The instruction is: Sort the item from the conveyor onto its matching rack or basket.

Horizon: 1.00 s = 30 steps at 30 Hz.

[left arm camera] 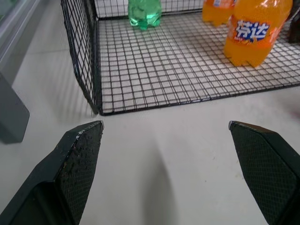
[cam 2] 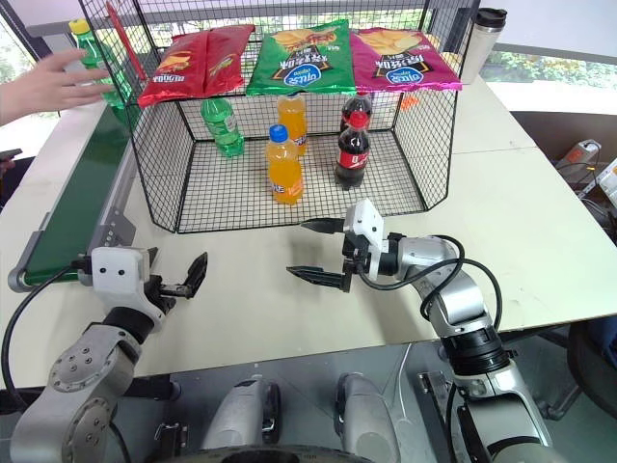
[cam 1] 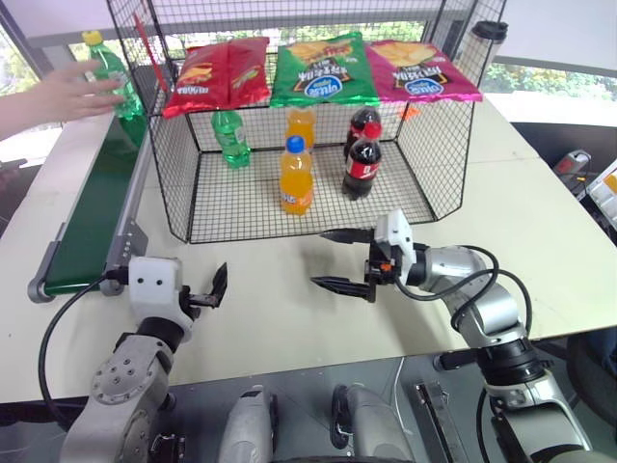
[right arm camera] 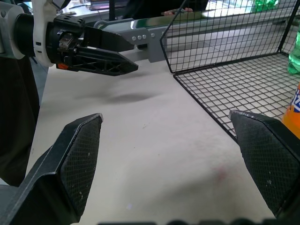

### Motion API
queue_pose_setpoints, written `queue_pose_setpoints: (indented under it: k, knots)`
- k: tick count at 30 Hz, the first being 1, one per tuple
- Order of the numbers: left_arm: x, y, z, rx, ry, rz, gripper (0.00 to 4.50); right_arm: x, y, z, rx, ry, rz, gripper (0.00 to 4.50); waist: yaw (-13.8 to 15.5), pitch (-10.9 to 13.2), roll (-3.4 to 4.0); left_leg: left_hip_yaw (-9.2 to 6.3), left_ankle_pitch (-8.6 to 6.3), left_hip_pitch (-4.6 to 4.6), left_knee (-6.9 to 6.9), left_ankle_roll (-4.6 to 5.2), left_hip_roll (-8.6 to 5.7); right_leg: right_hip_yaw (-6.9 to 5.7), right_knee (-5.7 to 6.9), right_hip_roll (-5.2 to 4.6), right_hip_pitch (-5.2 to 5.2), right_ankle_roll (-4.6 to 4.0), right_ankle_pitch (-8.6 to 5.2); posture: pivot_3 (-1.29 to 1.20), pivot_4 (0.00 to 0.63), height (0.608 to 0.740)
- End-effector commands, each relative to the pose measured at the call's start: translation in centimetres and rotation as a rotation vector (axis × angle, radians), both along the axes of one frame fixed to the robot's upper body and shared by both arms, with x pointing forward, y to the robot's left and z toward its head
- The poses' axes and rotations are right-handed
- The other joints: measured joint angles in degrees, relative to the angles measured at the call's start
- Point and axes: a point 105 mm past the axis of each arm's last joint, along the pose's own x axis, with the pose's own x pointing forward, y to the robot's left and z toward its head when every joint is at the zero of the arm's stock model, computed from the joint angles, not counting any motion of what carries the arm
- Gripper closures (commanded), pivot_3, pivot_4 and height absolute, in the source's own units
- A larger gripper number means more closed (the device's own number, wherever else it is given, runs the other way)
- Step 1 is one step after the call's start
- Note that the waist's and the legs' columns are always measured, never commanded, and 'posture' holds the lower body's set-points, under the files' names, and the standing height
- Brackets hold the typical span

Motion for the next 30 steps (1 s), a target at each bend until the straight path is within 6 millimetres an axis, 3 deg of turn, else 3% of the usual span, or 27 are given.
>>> queue_pose_setpoints:
  k: [1,7,14,18,30]
  knots:
    - [-0.3,0.6,1.4,0.050,-0.055,0.021,0.05,-0.2,0.3,1.2,-0.002,-0.061,0.017,0.00,-0.01,0.00,0.00,0.00,0.00,0.00,0.00,0.00,0.00,0.00,0.00,0.00,0.00,0.00,0.00,0.00,0.150,0.740]
    - [-0.9,1.8,3.0,0.112,-0.122,0.070,0.05,-0.1,0.3,1.0,-0.007,-0.056,0.023,0.00,-0.02,0.00,0.00,0.00,0.00,0.00,0.00,0.00,0.00,0.00,0.00,0.00,-0.01,-0.01,0.00,0.00,0.150,0.740]
    - [-2.1,6.1,5.8,0.086,-0.240,0.327,0.05,0.0,0.3,0.8,-0.007,-0.052,0.028,0.00,-0.02,0.00,0.00,-0.01,0.00,0.00,0.00,0.00,0.00,0.00,0.00,0.00,0.00,0.00,0.00,0.00,0.150,0.740]
    - [-3.1,9.6,5.2,0.060,-0.225,0.499,0.05,0.0,0.3,0.5,-0.008,-0.048,0.031,0.00,-0.02,-0.01,0.00,0.00,0.00,0.01,0.00,0.00,0.00,0.00,0.01,0.00,0.02,0.07,0.04,0.00,0.150,0.740]
    - [-3.3,12.4,4.5,0.014,-0.183,0.553,0.05,-0.1,0.3,0.5,-0.004,-0.047,0.034,0.00,0.00,-0.01,-0.01,0.00,0.00,0.02,0.01,0.00,0.00,-0.01,0.01,0.00,0.02,0.01,0.01,0.00,0.150,0.740]
